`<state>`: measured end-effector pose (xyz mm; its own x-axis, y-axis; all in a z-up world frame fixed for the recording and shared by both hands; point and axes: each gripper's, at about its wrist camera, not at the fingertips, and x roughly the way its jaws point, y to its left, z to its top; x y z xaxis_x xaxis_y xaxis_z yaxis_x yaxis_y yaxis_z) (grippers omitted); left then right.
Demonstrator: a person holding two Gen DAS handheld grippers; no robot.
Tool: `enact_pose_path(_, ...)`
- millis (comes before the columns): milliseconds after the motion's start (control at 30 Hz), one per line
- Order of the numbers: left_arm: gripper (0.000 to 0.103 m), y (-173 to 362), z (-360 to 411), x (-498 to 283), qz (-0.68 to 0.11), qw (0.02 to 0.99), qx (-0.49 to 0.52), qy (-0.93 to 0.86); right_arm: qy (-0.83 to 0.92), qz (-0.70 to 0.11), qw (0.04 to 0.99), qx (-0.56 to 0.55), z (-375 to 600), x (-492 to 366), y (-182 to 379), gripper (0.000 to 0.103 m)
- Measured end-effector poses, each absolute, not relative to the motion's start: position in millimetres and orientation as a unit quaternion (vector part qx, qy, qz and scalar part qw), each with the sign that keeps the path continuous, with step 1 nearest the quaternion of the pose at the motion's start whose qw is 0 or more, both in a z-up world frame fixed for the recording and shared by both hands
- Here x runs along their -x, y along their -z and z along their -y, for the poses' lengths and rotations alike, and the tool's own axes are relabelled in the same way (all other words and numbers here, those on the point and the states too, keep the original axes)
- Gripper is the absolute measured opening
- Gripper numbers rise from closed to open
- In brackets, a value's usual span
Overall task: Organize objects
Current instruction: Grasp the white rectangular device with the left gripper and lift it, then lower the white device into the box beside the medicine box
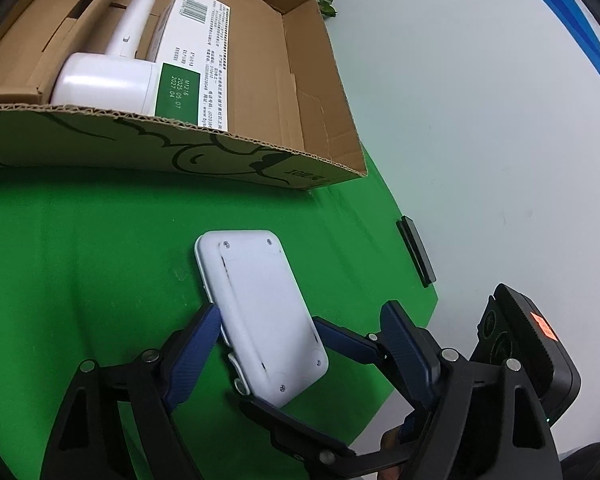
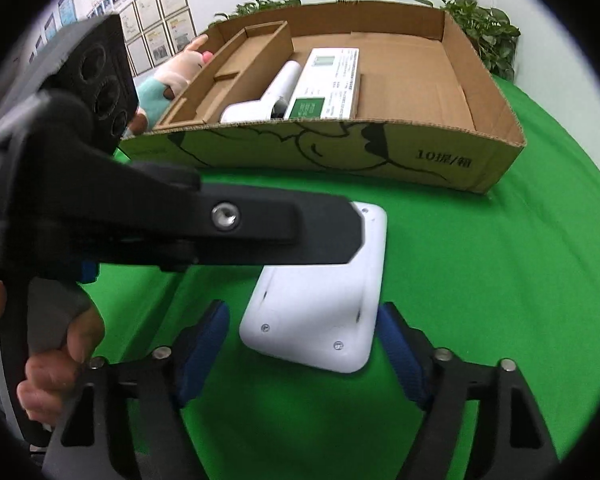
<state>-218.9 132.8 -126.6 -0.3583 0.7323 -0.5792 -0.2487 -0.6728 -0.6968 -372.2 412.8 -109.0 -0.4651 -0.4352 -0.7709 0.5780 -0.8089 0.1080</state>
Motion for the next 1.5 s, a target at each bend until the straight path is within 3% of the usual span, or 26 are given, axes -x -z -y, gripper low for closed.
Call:
enact_pose_path(433, 0.056, 145.3, -134.6, 223.9, 0.261, 0.288, 0.506, -0.77, 0.848, -0.017, 0.302, -0.436, -426.3, 378.5, 113.1, 0.069)
enact_pose_path(467, 0.053, 145.7, -135.8, 223.9, 0.258, 0.289, 0.506, -0.77, 0.845, -0.009, 0.306, -0.438, -428.0, 379.6, 113.4, 0.069)
enact_pose_path(500, 0.043, 147.4, -136.6, 224.7, 0.259, 0.289, 0.509, -0.768, 0.842, 0.001, 0.31, -0.442, -430.2, 381.4, 113.7, 0.069)
enact_pose_path(600, 0.03, 151.5, -135.7, 222.6, 0.257, 0.278, 0.511, -0.772, 0.837, 0.01, 0.318, -0.444, -431.2, 379.8, 114.1, 0.069)
enact_pose_path(1000, 0.025, 128.9, -128.6, 208.6, 0.22, 0.268, 0.487, -0.802, 0.842, 0.016, 0.327, -0.429, -425.9, 373.5, 109.2, 0.068)
enact_pose_path(1500, 0.021, 17.8, -117.9, 209.1, 0.171, 0.283, 0.389, -0.86, 0.873, 0.038, 0.356, -0.332, -412.6, 381.8, 32.2, 0.067)
